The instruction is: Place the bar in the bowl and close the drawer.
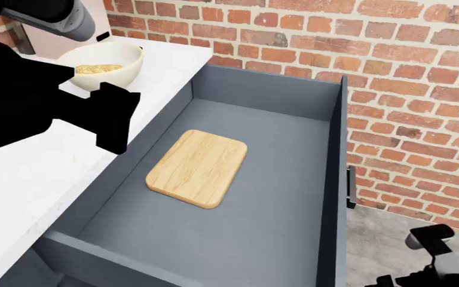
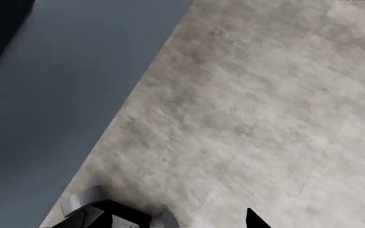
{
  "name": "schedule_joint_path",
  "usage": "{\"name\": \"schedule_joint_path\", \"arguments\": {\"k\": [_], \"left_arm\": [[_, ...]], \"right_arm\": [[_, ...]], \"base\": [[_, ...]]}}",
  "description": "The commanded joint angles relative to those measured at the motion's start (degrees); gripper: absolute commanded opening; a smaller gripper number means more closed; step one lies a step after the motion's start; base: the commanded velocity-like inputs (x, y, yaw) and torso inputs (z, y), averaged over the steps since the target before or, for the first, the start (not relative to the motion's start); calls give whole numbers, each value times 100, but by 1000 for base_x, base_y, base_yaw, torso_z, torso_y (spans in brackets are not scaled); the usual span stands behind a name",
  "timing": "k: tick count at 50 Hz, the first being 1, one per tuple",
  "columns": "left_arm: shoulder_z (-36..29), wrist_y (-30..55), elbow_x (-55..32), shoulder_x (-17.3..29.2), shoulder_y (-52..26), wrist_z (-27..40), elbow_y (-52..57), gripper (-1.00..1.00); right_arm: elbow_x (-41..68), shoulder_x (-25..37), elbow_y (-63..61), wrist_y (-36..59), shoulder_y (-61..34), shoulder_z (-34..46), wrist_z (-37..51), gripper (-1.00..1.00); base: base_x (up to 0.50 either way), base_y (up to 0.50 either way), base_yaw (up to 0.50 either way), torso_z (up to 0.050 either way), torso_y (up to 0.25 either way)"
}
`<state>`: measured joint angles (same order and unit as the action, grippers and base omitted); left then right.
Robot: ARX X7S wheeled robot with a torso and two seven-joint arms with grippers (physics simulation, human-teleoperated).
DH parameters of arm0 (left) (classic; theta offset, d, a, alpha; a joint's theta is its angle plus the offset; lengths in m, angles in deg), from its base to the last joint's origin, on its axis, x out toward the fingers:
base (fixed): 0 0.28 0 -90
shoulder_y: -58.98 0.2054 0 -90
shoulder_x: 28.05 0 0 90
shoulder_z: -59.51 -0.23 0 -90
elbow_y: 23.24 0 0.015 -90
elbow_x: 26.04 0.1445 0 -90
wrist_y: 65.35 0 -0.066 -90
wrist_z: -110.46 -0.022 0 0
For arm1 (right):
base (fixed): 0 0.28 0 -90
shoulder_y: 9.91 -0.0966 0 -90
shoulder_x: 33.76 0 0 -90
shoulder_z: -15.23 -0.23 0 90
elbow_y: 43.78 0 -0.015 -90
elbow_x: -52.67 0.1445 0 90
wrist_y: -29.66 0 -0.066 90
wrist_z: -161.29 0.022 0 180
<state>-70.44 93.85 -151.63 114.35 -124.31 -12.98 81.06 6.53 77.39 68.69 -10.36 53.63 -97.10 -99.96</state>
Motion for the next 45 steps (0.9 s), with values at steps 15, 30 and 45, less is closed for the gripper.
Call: {"name": "schedule_joint_path", "arguments": {"k": [15, 30, 45], "left_arm": [[-74, -34, 6, -24, -16, -12, 17, 100], [-84, -55, 36, 0, 5, -58, 28, 100], [-104, -64, 72, -3, 2, -107, 15, 100]], "right_arm": [[988, -259, 662, -45, -430, -510, -223, 100], [1107, -437, 746, 16, -609, -221, -208, 100], [1074, -804, 699, 120, -800, -186, 336, 100]], "base": [[0, 0, 0, 0, 0], [0, 0, 0, 0, 0], [0, 0, 0, 0, 0]]}}
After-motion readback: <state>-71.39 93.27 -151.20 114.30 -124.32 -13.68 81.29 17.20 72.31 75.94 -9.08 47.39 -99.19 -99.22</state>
